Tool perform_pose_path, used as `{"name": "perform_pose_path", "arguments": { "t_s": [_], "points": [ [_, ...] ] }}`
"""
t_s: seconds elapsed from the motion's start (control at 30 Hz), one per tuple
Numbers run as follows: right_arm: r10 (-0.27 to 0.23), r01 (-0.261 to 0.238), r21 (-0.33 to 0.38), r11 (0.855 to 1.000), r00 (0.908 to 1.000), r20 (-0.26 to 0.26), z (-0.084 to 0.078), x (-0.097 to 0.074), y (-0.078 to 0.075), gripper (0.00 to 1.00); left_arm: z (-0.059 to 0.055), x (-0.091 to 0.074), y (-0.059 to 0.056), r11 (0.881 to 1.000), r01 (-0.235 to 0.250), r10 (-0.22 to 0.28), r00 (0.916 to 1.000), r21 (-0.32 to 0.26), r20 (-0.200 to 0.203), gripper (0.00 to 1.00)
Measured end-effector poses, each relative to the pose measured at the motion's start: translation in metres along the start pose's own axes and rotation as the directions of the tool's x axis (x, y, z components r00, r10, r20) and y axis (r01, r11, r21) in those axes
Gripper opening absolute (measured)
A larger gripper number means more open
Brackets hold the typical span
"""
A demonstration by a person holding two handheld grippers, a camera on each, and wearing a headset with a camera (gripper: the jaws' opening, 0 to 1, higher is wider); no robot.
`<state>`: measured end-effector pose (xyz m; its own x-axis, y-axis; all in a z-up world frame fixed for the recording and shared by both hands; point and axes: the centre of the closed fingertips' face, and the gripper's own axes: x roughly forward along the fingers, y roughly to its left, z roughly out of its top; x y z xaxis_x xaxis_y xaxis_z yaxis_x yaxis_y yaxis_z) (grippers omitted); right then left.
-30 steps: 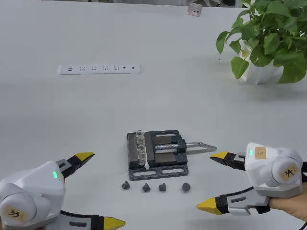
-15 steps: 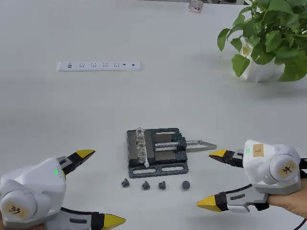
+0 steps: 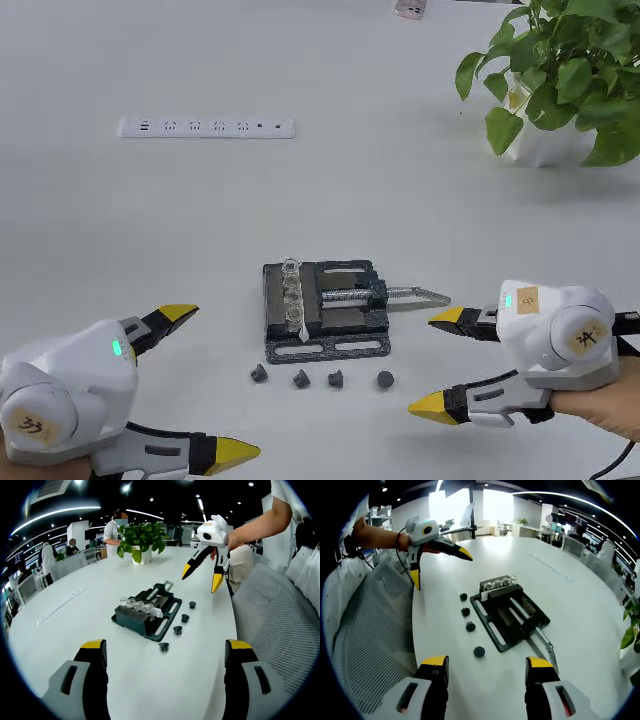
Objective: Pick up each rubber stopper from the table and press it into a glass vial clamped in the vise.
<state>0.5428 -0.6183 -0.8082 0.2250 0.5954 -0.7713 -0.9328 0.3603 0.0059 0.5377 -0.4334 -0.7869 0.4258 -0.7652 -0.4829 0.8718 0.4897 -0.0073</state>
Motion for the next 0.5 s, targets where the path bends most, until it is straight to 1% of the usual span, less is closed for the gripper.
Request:
{"name": "perform_pose_path", "arguments": {
  "t_s": [0.13,0.17,0.23,0.37,0.5],
  "points": [
    [0.013,-0.014,-0.03,0.999,0.9994,-0.031,0.003,0.002,0.001,0.54,0.0,0.0,0.0,1.0,0.0,0.0,1.0,0.001,0.001,0.97],
    [0.021,-0.023,-0.039,0.999,0.9985,-0.05,0.002,0.003,0.002,0.51,0.0,0.0,0.0,1.0,-0.001,0.001,1.0,0.0,0.002,0.97],
    [0.037,-0.041,-0.064,0.997,0.9969,-0.07,0.003,0.006,0.004,0.48,0.0,0.0,0.0,1.0,-0.002,0.002,1.0,-0.002,0.003,0.97],
    [0.063,-0.075,-0.103,0.992,0.9912,-0.117,0.002,0.011,0.005,0.39,-0.001,0.0,0.0,1.0,-0.002,0.002,1.0,-0.004,0.005,0.97],
    [0.084,-0.104,-0.135,0.985,0.9848,-0.152,0.004,0.017,0.008,0.34,-0.001,0.001,0.001,1.0,-0.004,0.004,1.0,-0.008,0.008,0.97]
  ]
}}
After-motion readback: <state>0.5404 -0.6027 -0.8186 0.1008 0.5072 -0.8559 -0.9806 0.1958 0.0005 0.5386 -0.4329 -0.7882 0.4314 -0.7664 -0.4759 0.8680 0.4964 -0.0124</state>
